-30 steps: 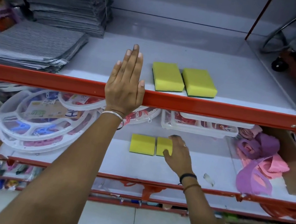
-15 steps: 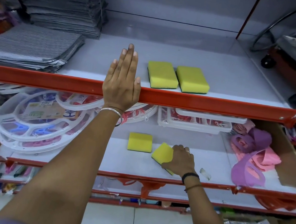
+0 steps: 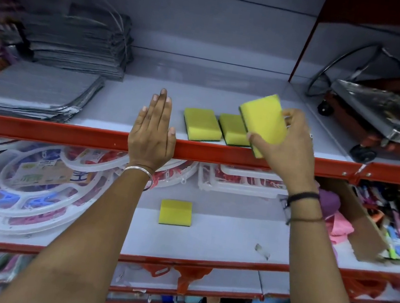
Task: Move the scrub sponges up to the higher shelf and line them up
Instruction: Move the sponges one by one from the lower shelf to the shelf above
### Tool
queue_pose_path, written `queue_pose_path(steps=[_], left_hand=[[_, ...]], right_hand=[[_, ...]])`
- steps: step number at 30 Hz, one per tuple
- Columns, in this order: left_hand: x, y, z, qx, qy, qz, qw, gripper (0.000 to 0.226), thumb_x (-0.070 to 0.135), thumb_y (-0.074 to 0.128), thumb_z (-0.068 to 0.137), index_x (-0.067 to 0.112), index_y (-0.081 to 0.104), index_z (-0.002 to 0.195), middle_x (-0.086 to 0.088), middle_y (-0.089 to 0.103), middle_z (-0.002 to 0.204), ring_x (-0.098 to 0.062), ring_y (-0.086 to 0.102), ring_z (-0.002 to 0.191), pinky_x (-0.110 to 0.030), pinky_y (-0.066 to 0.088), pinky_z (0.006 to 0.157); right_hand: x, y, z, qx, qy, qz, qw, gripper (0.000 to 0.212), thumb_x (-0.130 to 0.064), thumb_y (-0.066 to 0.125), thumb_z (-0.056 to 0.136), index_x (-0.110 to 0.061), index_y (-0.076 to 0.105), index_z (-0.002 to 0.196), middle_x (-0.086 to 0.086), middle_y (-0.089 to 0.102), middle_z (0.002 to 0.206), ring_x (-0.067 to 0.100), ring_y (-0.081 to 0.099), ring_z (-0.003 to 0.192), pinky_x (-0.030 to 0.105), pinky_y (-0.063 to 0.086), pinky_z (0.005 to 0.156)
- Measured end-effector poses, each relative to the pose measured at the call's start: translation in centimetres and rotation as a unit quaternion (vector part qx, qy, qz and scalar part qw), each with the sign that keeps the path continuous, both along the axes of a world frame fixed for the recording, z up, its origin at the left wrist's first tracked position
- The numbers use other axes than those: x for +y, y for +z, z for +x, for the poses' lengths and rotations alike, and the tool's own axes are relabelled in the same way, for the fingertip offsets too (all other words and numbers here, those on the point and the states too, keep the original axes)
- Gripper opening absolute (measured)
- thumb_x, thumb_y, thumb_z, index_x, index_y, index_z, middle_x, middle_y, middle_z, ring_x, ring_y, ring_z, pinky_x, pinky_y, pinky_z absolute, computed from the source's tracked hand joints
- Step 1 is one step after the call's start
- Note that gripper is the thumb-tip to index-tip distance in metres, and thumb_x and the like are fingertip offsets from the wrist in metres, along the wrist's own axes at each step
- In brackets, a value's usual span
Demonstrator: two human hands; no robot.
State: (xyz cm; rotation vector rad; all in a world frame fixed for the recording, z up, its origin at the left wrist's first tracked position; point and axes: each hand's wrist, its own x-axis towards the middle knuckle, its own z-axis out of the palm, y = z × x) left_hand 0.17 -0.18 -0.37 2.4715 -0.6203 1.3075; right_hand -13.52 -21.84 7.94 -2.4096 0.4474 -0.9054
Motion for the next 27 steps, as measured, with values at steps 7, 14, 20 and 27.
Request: queue_pose_path(steps=[7,14,20,27], left_hand=[[0.0,0.0,0.0,0.0,0.0,0.005,1.0,0.056,0.025,0.03,0.091,0.004,0.031,0.143,-0.014,0.036,0.149,-0.023,0.032,0.139,-0.03,0.014,0.117],[0.0,-0.3,0.2,-0.014,0.002,0.006,1.0,0.055,0.025,0.03,0.091,0.004,0.032,0.143,-0.014,0.035,0.149,-0.022,0.031,0.139,-0.031,0.016,0.117],[-0.1,-0.4,0.3,-0.029,-0.001,0.007,1.0,0.055,0.025,0.028,0.092,0.004,0.031,0.143,-0.013,0.036,0.149,-0.022,0.031,0.139,-0.033,0.02,0.115],[0.0,-0.5,0.4,-0.041,-0.006,0.007,0.999,0.054,0.026,0.026,0.093,0.004,0.033,0.142,-0.013,0.039,0.147,-0.022,0.033,0.138,-0.034,0.023,0.114]], right_hand=[[-4.9,-1.1,6.4,0.102,-0.145,0.0,0.984,0.077,-0.052,0.068,0.073,0.0,0.043,0.125,0.025,0.049,0.126,0.043,0.047,0.119,0.048,0.041,0.098],[-5.0,-2.1,6.3,0.14,-0.187,-0.025,0.972,0.072,-0.063,0.041,0.087,-0.001,0.051,0.123,0.025,0.049,0.129,0.04,0.04,0.123,0.048,0.031,0.102],[2.2,-5.7,2.2,-0.18,-0.038,-0.031,0.982,0.035,-0.042,0.05,0.089,-0.009,0.06,0.099,0.009,0.061,0.103,0.023,0.052,0.099,0.032,0.032,0.086],[8.8,-20.1,2.2,0.052,0.174,-0.027,0.983,0.03,-0.034,0.05,0.086,-0.011,0.061,0.101,0.007,0.063,0.102,0.022,0.054,0.098,0.033,0.038,0.086]])
